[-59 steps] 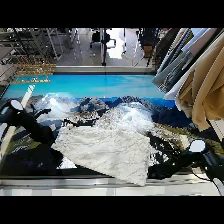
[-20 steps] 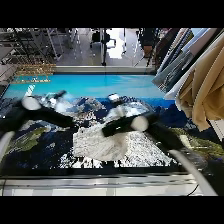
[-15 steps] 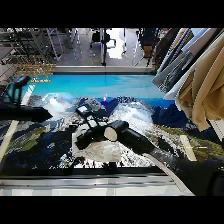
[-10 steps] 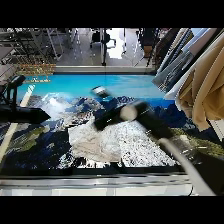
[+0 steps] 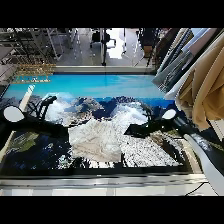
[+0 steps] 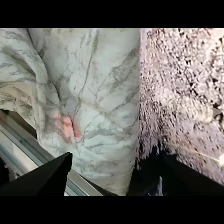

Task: Fold the clothes and pants, and hang the long-sleeved shirts on hangers.

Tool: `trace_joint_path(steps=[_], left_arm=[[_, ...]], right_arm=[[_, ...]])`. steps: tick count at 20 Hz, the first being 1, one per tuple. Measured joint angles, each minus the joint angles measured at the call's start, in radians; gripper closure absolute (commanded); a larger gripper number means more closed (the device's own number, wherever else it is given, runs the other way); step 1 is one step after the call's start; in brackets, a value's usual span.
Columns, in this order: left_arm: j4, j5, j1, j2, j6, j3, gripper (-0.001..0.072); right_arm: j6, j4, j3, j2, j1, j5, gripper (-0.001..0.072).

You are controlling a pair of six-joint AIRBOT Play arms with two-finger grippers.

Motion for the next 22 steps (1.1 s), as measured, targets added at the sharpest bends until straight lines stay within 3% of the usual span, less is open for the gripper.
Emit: trace_joint_path(steps=[6, 7, 9, 10, 11, 14, 17, 22], left_arm=[[0.000, 0.000, -0.018, -0.007, 0.003, -0.010, 0.0691], [0.001, -0.001, -0.019, -0.008, 0.004, -0.010, 0.0691], [0.001, -0.005, -0.020, -0.008, 0.004, -0.011, 0.0691], [0.001, -0.009, -0.020, -0.006, 0.004, -0.011, 0.0691], [0.001, -0.020, -0.021, -0.002, 0.004, -0.011, 0.0691], [0.001, -0.042, -0.021, 0.024, 0.023, -0.011, 0.0691], [0.001, -0.056, -0.021, 0.076, 0.035, -0.011, 0.0691], [0.002, -0.063, -0.021, 0.174, 0.041, -0.011, 0.0691]], right_arm=[[-0.084, 0.109, 0.164, -0.298, 0.079, 0.058, 0.0148], [-0.081, 0.115, 0.208, -0.337, 0.107, 0.072, 0.0232], [-0.064, 0.123, 0.288, -0.397, 0.162, 0.092, 0.0563], [-0.053, 0.122, 0.321, -0.417, 0.184, 0.100, 0.0670], [-0.043, 0.123, 0.351, -0.428, 0.201, 0.113, 0.0700], [-0.007, 0.100, 0.420, -0.403, 0.219, 0.166, 0.0702], [0.055, 0.026, 0.451, -0.259, 0.178, 0.197, 0.0702], [0.215, -0.118, 0.464, 0.037, -0.060, 0.214, 0.0703]])
